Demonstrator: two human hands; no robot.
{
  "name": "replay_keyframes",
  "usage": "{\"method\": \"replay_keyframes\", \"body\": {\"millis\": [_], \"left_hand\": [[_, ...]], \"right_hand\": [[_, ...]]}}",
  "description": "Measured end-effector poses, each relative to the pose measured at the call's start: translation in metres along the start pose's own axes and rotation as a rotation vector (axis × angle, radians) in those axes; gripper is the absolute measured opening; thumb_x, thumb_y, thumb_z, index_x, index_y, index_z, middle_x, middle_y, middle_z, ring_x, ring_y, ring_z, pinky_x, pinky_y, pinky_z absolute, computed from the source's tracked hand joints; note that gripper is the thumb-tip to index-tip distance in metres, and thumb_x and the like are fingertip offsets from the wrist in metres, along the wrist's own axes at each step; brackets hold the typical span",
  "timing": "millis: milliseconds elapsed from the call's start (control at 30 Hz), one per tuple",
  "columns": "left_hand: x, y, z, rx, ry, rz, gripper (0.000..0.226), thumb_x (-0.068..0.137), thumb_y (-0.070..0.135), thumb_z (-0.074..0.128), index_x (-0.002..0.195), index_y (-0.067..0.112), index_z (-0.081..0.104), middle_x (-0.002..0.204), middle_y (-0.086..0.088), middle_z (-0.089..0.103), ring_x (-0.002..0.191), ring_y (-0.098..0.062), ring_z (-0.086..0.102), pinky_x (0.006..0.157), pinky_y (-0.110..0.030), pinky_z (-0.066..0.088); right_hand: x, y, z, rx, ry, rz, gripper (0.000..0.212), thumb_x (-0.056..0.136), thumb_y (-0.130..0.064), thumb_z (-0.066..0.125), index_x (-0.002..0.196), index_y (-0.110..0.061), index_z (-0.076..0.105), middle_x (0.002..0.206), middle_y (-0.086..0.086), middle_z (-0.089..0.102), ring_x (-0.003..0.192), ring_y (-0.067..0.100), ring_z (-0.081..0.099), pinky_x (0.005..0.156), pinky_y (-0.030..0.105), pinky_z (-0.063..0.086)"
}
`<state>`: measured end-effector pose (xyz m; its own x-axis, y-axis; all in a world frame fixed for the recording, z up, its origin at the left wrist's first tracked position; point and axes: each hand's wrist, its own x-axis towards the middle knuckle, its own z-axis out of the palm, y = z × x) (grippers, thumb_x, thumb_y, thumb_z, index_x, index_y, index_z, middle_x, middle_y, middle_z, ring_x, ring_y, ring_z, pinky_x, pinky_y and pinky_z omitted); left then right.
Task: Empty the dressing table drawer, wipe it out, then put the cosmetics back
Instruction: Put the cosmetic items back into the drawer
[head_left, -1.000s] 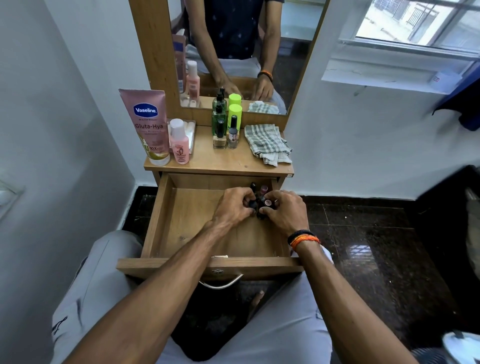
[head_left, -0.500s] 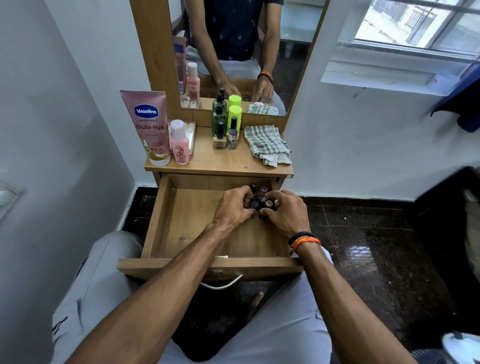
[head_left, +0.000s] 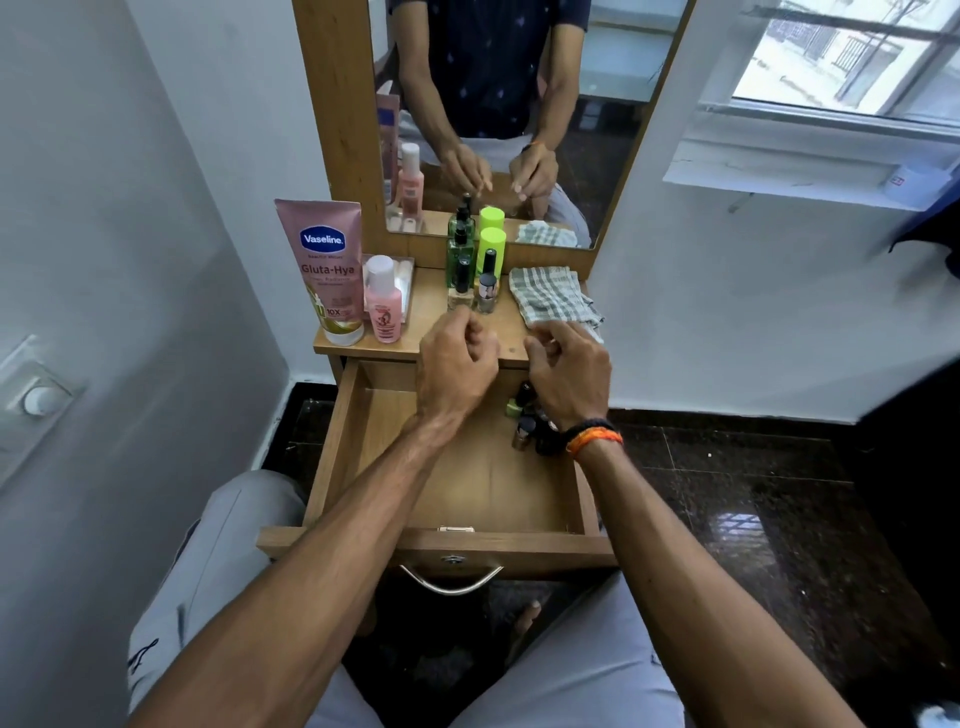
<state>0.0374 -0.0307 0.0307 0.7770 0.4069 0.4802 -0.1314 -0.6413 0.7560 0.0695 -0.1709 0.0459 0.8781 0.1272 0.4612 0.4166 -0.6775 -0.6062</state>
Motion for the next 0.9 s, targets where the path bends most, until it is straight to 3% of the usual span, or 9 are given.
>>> {"method": "replay_keyframes", "body": {"millis": [167,333,500,767,900], "left_hand": [[0.04,0.006,-0.005,0.024,0.075,-0.023,0.038,0.091,0.015,0.062,0.129,0.015,0.057,0.113,-0.007,0.056,0.094,-0.015,0.06,0.073,-0.025,0.057],[0.061,0.0,-0.003,0.168,0.001,-0.042,0.056,0.088,0.013,0.06,0.143,0.021,0.05,0.116,-0.011,0.049,0.098,-0.023,0.057,0.075,-0.032,0.055],[0.064,-0.007,0.0,0.195,-0.05,-0.034,0.049,0.088,0.016,0.06,0.136,0.017,0.055,0.115,-0.011,0.049,0.098,-0.026,0.059,0.076,-0.042,0.059],[0.071,0.001,-0.003,0.247,-0.02,-0.006,0.033,0.09,0.01,0.063,0.122,0.015,0.06,0.116,-0.008,0.059,0.102,-0.025,0.061,0.074,-0.037,0.055],[0.078,0.002,-0.005,0.238,-0.01,-0.007,0.019,0.089,0.008,0.065,0.107,0.014,0.063,0.101,-0.005,0.066,0.093,-0.023,0.062,0.072,-0.036,0.053]], "right_hand": [[0.044,-0.029,0.024,-0.002,-0.066,-0.066,0.026,0.091,-0.022,0.064,0.116,-0.019,0.069,0.105,0.003,0.064,0.086,0.016,0.059,0.076,0.029,0.05],[0.066,-0.036,0.045,-0.132,-0.176,-0.095,0.039,0.095,-0.029,0.059,0.133,-0.023,0.06,0.11,0.007,0.054,0.092,0.02,0.053,0.075,0.028,0.04],[0.072,-0.032,0.05,-0.162,-0.173,-0.072,0.033,0.094,-0.029,0.061,0.126,-0.021,0.064,0.107,0.008,0.05,0.087,0.02,0.052,0.076,0.033,0.049],[0.066,-0.027,0.04,-0.138,-0.133,-0.084,0.023,0.09,-0.02,0.066,0.113,-0.017,0.067,0.103,0.007,0.062,0.09,0.022,0.058,0.074,0.029,0.043],[0.067,-0.025,0.027,-0.134,-0.137,-0.068,0.022,0.084,-0.022,0.072,0.106,-0.018,0.07,0.102,0.004,0.069,0.092,0.021,0.061,0.074,0.028,0.045]]}}
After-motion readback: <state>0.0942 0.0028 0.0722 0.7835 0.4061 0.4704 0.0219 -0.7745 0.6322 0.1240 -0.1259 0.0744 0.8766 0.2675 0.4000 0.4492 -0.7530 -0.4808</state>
